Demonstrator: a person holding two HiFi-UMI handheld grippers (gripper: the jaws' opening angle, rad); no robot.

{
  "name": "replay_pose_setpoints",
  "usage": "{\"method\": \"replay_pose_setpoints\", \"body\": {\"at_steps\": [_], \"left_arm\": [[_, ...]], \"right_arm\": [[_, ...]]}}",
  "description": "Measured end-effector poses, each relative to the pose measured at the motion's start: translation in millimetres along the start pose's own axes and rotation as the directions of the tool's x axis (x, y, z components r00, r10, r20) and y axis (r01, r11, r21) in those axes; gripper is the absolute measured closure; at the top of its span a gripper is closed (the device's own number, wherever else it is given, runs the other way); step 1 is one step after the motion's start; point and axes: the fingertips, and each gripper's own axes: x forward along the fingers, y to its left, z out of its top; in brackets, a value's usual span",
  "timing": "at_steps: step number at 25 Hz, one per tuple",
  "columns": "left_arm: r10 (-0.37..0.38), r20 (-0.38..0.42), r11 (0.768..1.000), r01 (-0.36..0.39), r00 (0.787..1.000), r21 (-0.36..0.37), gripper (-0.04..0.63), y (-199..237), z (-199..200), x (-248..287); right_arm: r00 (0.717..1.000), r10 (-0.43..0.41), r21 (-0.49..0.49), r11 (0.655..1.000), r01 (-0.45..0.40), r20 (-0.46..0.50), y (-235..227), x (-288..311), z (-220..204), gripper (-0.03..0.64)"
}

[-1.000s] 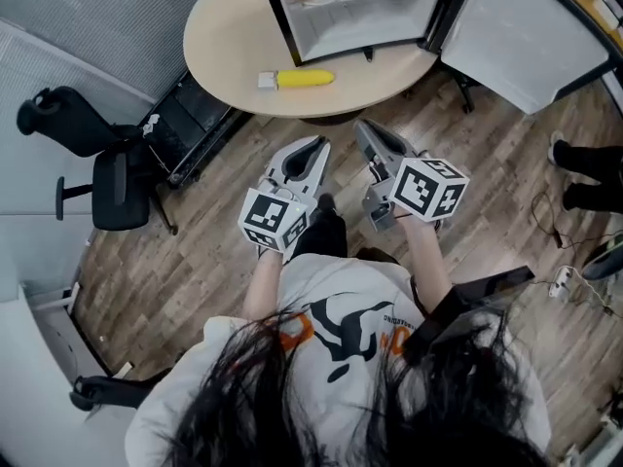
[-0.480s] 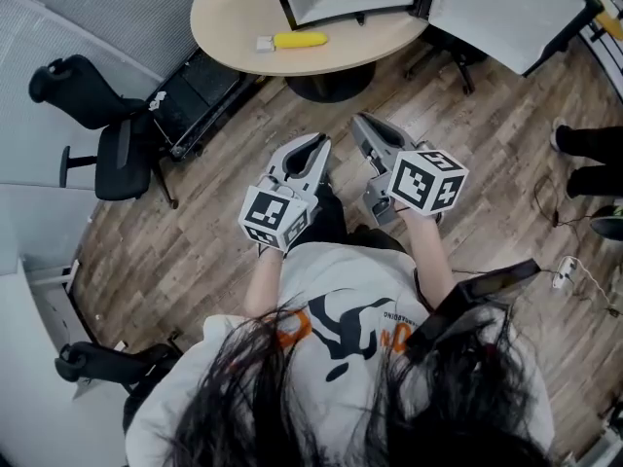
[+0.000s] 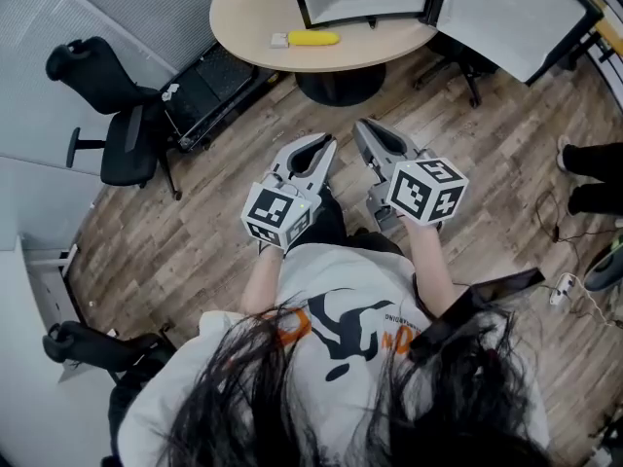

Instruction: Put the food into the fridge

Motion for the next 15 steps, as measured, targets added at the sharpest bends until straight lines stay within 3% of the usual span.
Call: {"method": "replay_pose_setpoints", "body": {"at_steps": [15], "left_arm": [[-0.028,0.007,0.999,0.027,1.000,0.026,0.571,-6.5,6.3,7.0]], "right_arm": [[1.000,-0.021,-0.018,1.000,0.022,0.014,-8.1,-8.7,3.4,0.581]]}}
